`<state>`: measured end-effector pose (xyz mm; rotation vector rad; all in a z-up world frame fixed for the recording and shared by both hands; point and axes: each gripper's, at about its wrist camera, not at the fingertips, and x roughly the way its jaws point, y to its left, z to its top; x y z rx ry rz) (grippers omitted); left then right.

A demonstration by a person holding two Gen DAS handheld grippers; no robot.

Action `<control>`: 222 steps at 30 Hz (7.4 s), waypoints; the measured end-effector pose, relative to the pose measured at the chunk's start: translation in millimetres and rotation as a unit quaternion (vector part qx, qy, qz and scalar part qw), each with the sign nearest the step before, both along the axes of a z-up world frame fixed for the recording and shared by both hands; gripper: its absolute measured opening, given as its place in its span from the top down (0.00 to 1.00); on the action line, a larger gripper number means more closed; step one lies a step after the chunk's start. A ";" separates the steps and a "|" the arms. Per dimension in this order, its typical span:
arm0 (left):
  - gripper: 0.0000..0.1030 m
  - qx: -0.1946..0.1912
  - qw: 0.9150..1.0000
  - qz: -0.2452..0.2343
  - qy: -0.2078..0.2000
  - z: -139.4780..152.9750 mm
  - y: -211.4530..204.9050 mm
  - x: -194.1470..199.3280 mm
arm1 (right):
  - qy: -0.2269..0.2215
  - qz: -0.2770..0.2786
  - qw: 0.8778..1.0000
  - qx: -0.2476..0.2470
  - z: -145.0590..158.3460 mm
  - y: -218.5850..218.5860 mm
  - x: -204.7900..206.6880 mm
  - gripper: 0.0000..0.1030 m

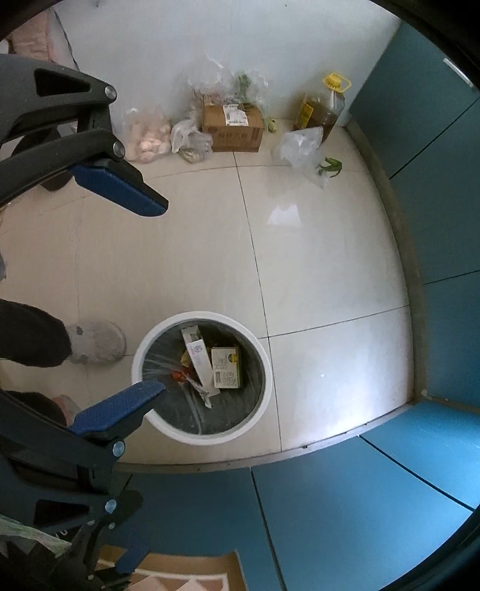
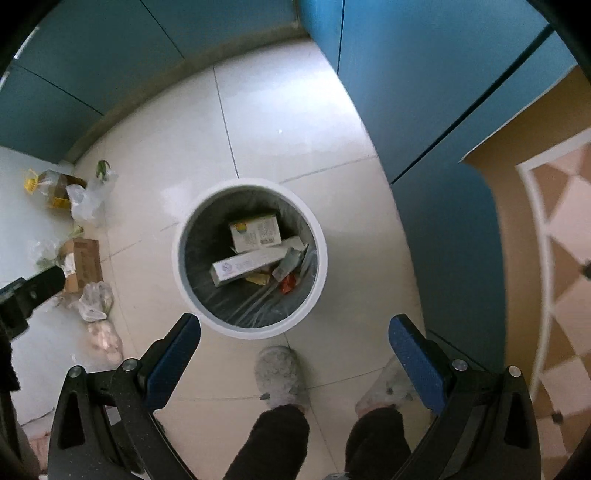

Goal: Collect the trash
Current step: 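Move both tools back up to the counter, then grasp the red chili pepper with the left tool while the right grasps a white receipt, then carry the chili and receipt to the bin and open both tools, then move both tools back up to the counter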

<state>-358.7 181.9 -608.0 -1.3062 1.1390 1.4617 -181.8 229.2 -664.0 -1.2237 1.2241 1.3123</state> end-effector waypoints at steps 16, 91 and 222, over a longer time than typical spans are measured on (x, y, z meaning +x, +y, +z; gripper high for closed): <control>0.12 0.038 0.999 -0.015 -0.009 148.3 -46.6 14.8 | 0.028 0.011 0.998 0.049 180.8 -44.2 11.2 0.00; 0.93 0.087 0.918 -0.385 -0.042 280.0 -30.8 624.9 | -0.124 -0.471 0.854 0.182 348.5 -191.7 647.0 0.94; 0.04 0.224 0.962 -0.154 0.035 406.7 -66.1 230.2 | 0.160 -0.116 0.964 0.176 486.0 -134.4 197.6 0.00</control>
